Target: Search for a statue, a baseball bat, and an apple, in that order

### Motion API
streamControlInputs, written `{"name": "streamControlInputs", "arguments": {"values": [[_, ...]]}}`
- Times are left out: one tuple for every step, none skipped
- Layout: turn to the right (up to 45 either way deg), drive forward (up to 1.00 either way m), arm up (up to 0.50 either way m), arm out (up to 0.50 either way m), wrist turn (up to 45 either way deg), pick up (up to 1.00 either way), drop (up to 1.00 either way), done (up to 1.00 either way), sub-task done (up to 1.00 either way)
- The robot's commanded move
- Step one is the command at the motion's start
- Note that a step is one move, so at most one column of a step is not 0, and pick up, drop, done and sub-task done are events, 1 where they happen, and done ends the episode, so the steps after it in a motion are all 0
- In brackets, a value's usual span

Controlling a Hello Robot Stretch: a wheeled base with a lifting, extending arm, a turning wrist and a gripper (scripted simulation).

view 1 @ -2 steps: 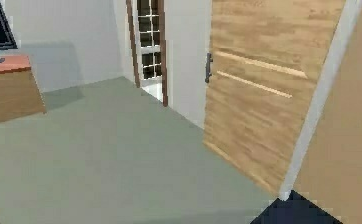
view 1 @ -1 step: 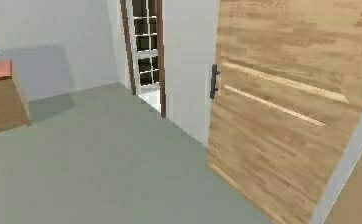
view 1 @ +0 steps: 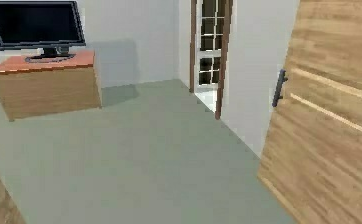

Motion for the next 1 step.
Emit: {"name": "streamControlInputs", "arguments": {"values": [[-3.0,0.0,0.0,0.0,0.0,0.0,0.0,0.0,0.0]]}}
